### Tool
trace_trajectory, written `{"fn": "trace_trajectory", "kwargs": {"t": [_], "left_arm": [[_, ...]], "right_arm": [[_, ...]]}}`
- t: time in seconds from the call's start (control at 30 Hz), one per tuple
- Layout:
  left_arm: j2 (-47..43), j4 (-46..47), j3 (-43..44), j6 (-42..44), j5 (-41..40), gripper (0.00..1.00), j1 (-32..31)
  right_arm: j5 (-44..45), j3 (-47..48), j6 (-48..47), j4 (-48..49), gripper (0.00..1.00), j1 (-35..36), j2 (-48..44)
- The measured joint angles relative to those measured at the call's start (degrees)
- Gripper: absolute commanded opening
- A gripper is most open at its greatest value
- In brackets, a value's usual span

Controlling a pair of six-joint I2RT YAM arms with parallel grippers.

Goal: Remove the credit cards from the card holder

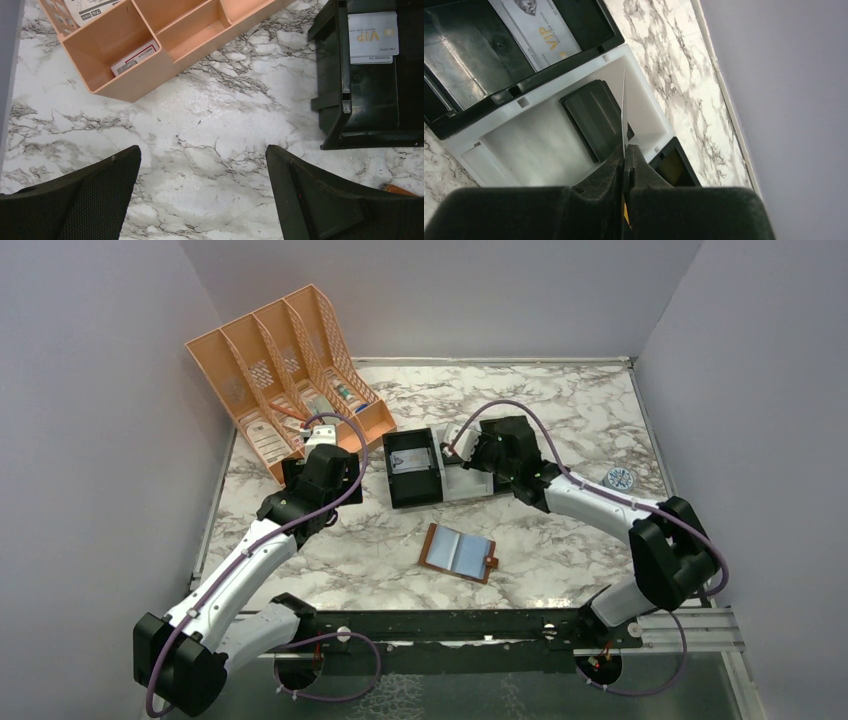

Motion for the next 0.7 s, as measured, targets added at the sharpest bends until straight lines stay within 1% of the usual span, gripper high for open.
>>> {"fn": "trace_trajectory", "kwargs": {"t": [0.23, 0.43, 0.7], "left_arm": [[0.0, 0.0, -0.07, 0.04, 0.02, 0.99, 0.0], [0.0, 0.0, -0.07, 0.07, 0.02, 0.99, 0.0], [0.0, 0.0, -0.07, 0.24, 0.02, 0.99, 0.0]], "right_arm": [[-1.07, 3.89, -1.73, -2.93, 0.01, 0.0, 6.84], [0.44, 6.91, -2.25, -4.63, 0.01, 0.0, 11.8], [4.7, 10.88, -3.63, -4.76, 0.01, 0.0, 16.98]]}}
